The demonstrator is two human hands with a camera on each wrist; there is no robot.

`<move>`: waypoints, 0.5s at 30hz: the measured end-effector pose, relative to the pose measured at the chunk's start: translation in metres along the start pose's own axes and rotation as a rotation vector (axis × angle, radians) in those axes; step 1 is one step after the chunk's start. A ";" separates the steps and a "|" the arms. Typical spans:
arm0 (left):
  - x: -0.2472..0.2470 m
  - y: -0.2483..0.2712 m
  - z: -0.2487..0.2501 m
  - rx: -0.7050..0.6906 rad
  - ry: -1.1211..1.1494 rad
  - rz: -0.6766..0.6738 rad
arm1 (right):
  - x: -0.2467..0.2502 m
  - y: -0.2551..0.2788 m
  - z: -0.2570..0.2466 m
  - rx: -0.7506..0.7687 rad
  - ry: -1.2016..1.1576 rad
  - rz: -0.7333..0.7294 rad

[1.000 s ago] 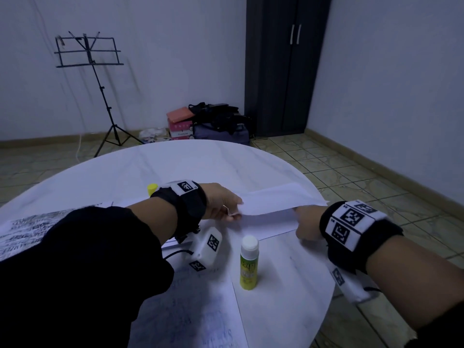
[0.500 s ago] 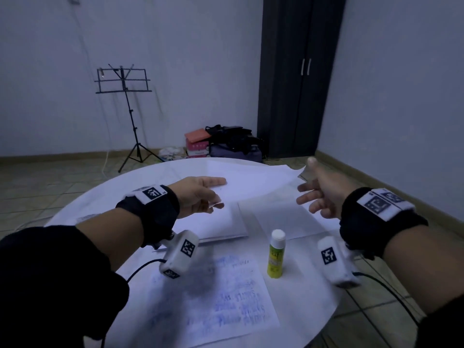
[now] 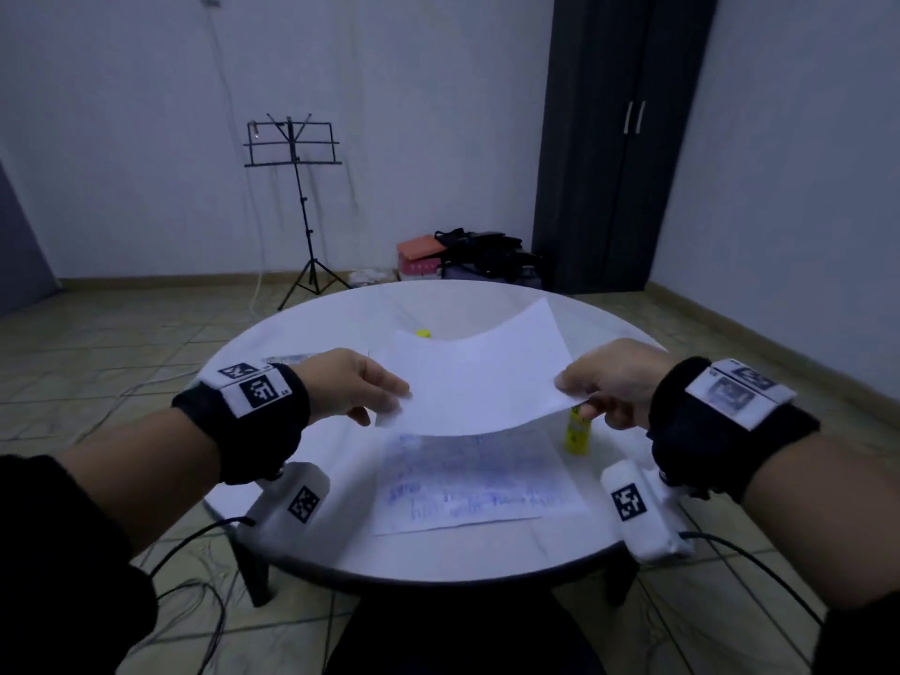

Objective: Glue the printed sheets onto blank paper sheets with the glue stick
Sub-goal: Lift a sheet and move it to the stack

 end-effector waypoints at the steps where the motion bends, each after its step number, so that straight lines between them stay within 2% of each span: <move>1: -0.002 0.004 -0.005 0.006 -0.063 -0.013 | -0.004 0.001 0.006 -0.014 0.008 -0.011; 5: -0.013 0.015 -0.022 0.068 -0.202 -0.075 | -0.015 0.007 0.028 -0.066 0.078 -0.004; 10: -0.032 0.022 -0.039 0.144 -0.236 -0.145 | -0.028 0.012 0.047 -0.131 0.256 0.005; 15: -0.042 0.017 -0.042 0.160 -0.306 -0.191 | -0.037 0.011 0.051 -0.138 0.446 0.042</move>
Point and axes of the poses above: each hand's wrist, its own y-axis away from the middle knuckle, its own x-axis out of the back of the hand, z = x × y, the point moved 4 cm from there along -y, towards the middle knuckle, and after that the axes turned 3 degrees about -x, right-handed, at the moved point
